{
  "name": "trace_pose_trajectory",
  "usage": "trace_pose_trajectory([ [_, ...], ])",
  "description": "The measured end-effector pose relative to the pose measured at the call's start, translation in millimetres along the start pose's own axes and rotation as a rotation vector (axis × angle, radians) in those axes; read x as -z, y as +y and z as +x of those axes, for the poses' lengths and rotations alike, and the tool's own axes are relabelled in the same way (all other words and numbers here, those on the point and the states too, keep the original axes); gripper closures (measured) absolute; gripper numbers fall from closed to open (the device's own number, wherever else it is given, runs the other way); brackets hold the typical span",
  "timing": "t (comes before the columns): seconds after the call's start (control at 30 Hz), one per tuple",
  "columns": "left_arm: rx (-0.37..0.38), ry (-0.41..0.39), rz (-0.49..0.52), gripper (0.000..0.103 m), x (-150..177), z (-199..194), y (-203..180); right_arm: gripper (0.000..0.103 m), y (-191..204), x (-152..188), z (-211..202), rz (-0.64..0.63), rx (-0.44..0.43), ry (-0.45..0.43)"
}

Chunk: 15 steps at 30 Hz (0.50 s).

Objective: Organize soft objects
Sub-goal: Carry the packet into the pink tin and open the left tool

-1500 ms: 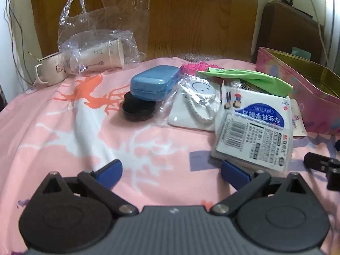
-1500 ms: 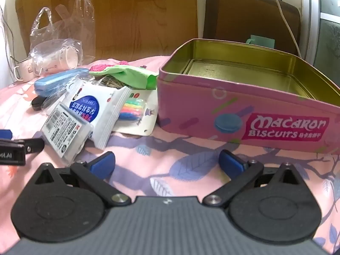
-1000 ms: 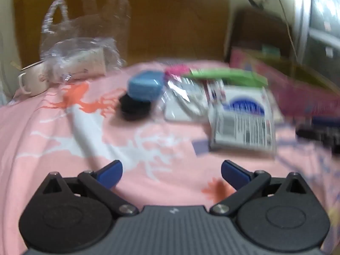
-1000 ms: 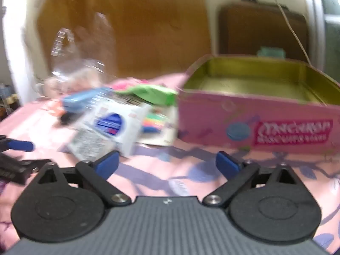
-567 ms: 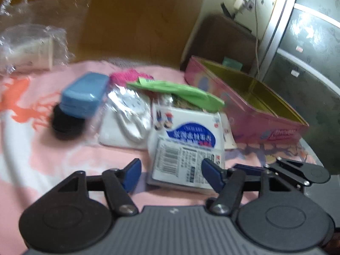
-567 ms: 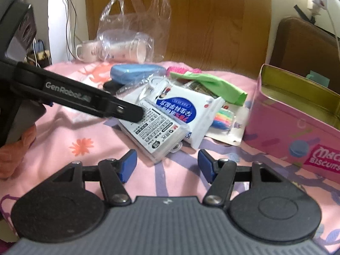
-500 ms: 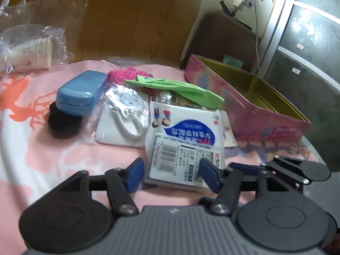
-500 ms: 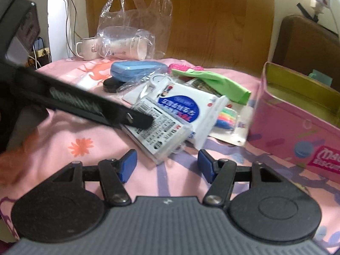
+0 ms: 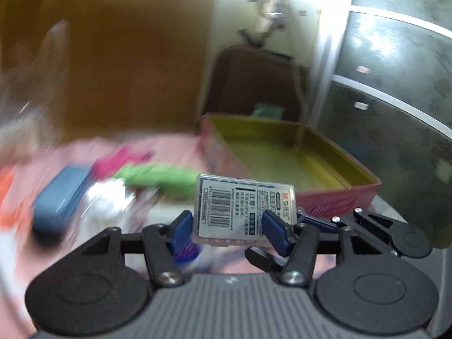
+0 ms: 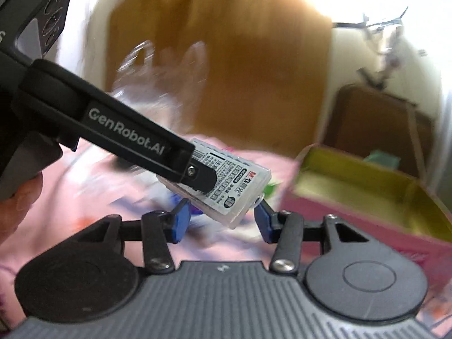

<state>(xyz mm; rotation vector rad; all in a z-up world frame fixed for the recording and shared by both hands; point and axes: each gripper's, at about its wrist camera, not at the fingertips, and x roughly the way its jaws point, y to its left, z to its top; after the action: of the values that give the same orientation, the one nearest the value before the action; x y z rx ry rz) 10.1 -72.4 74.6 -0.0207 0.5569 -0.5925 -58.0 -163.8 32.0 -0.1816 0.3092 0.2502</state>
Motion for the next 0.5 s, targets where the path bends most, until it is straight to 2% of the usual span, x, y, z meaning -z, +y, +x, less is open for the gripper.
trace_pose_trajectory([
  [0.13, 0.059, 0.006, 0.05, 0.048, -30, 48, -32, 0.05, -52, -8, 8, 0.076, 0.103, -0.004],
  [0.3, 0.103, 0.052, 0.015, 0.048, -47, 108, -46, 0.049, -107, -9, 29, 0.192, 0.159, 0.037],
  [0.4, 0.105, 0.094, 0.002, 0.047, -46, 132, -49, 0.042, -117, 4, 35, 0.227, 0.186, 0.058],
  [0.43, 0.098, 0.107, 0.005, 0.047, -44, 136, -50, 0.035, -118, 5, 38, 0.237, 0.197, 0.057],
  [0.5, 0.098, 0.109, 0.006, 0.047, -40, 131, -49, 0.034, -124, 7, 33, 0.268, 0.212, 0.047],
])
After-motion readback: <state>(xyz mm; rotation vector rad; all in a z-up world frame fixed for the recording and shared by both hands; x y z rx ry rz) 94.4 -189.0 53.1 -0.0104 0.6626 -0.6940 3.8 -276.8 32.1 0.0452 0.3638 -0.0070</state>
